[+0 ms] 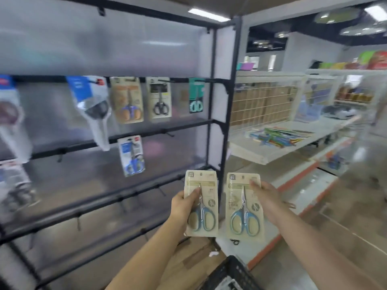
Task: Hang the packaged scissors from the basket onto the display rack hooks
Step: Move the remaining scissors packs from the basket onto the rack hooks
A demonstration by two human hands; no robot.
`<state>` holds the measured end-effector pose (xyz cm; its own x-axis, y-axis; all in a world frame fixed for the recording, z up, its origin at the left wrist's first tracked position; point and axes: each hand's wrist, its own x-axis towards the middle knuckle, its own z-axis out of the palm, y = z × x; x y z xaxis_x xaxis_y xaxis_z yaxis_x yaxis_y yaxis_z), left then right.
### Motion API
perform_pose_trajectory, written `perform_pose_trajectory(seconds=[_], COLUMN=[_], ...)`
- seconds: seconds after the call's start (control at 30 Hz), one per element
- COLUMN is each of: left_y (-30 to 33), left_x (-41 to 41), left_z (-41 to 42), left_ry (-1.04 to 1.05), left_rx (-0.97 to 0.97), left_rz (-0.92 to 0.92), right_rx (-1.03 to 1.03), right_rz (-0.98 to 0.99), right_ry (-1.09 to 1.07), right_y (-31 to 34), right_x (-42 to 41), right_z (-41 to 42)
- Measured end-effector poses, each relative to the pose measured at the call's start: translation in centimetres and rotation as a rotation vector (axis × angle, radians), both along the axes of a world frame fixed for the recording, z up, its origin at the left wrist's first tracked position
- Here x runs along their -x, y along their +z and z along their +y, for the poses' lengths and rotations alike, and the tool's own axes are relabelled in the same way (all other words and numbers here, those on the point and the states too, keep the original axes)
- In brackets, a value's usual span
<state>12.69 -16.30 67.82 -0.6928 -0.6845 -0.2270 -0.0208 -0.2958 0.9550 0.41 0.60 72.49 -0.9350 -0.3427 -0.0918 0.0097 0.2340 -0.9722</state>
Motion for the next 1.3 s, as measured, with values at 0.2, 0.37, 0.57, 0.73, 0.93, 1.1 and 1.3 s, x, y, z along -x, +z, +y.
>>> perform_pose_trajectory(seconds=[0.2, 0.37, 0.57, 0.73, 0.93, 1.1, 1.3], left_y=[1.7, 2.5, 2.5, 1.2, -1.0, -1.4, -0.8], left_x=[-7.0, -10.3, -12.8, -14.3, -17.6, -21.7, -25.8], left_z=[-5.0, -9.8, -15.5, -18.7, -21.4, -24.1, -27.5], left_ry=[0.164, 0.270, 0.326, 0.359, 0.425, 0.558, 0.724], left_rx=[0.023, 0.025, 0.036, -0.004, -0.053, -0.066, -0.032], left_rz=[0.012, 0.032, 0.029, 0.009, -0.022, -0.021, -0.004], right_rx=[0.067, 0.065, 0.079, 0.035, -0.001, -0.009, 0.018], right_rz=[0.044, 0.064, 0.034, 0.023, 0.000, -0.039, 0.049], right_ry=[0.173, 0.265, 0.291, 0.345, 0.440, 0.568, 0.715], right_y=[1.6, 2.9, 3.2, 1.3, -1.2, -2.0, -1.4], right_x=[-3.9, -6.0, -7.3, -9.6, -12.7, -15.7, -19.6], right_z=[-6.8, -12.7, -19.5, -23.5, -27.6, -32.6, -38.8])
